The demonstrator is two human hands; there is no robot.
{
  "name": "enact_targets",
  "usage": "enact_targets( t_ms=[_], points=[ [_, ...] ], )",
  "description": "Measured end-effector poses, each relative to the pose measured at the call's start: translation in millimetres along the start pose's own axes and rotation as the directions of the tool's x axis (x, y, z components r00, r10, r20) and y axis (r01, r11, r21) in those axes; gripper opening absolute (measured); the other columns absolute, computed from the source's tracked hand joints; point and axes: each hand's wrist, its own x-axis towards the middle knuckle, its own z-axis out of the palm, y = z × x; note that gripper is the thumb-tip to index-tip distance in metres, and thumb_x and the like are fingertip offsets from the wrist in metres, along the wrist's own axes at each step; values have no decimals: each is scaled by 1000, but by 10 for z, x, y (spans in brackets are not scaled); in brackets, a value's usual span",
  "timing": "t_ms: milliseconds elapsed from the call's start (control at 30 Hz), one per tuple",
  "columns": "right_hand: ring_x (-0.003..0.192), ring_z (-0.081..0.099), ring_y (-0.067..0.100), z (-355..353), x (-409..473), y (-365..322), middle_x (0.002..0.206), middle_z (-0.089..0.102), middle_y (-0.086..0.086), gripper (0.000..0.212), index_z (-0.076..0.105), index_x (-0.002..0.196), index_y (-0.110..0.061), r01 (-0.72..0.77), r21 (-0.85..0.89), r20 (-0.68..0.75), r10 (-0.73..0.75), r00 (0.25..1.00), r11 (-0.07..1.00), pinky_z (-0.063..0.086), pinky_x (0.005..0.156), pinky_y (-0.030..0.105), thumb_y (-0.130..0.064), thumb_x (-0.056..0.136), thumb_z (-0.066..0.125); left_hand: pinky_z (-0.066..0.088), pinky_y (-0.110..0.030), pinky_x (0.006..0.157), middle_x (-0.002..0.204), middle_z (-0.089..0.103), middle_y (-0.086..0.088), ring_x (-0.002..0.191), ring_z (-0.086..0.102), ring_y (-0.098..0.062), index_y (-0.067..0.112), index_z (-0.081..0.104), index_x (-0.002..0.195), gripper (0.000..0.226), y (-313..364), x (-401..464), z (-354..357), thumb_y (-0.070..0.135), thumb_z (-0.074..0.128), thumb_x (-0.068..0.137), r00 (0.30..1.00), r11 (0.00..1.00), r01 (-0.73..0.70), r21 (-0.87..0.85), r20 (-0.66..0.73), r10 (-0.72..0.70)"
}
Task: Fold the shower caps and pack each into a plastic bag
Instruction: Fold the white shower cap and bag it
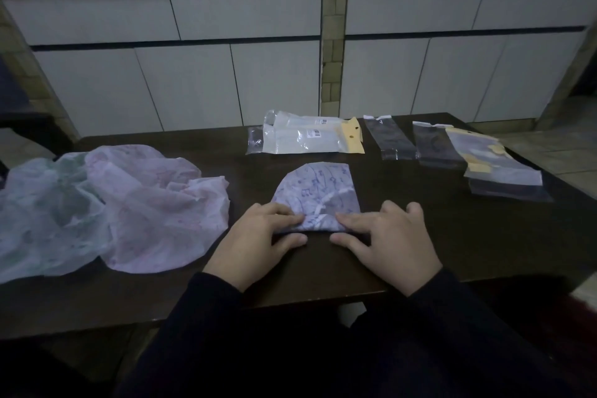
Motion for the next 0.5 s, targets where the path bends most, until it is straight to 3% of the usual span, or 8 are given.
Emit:
enact_targets(
  t_ms=[100,200,400,500],
  points=[
    [101,49,11,-21,-24,-35,117,64,-20,48,45,134,-48,-51,-49,51,54,997,997,26,85,35,-65,92,28,32,-12,87,106,53,26,96,44,2,31,66,119,33,-1,-4,14,38,66,87,999,1000,16,-26,-32,-17],
    [99,51,11,-14,-3,-43,111,67,-17,43,48,131,-48,-87,-30,43,88,995,996,27,86,34,-62,94,31,35,-14,90,102,53,25,98,47,1,29,70,114,27,3,9,24,33,66,88,998,999,29,-46,-58,-32],
    [86,48,9,-8,3,-28,97,71,-17,32,66,110,-45,-66,51,-75,70,995,997,21,75,32,-57,92,43,44,-24,84,83,53,18,90,54,-7,26,74,104,19,33,6,16,30,62,90,995,997,41,-71,-92,-47],
    [83,45,7,-26,31,5,90,68,-19,32,68,102,-41,-42,49,-76,45,996,998,19,73,31,-55,93,40,45,-27,82,83,58,14,88,56,-8,30,71,92,14,80,41,-30,34,58,92,993,990,105,-92,-37,-109]
  ],
)
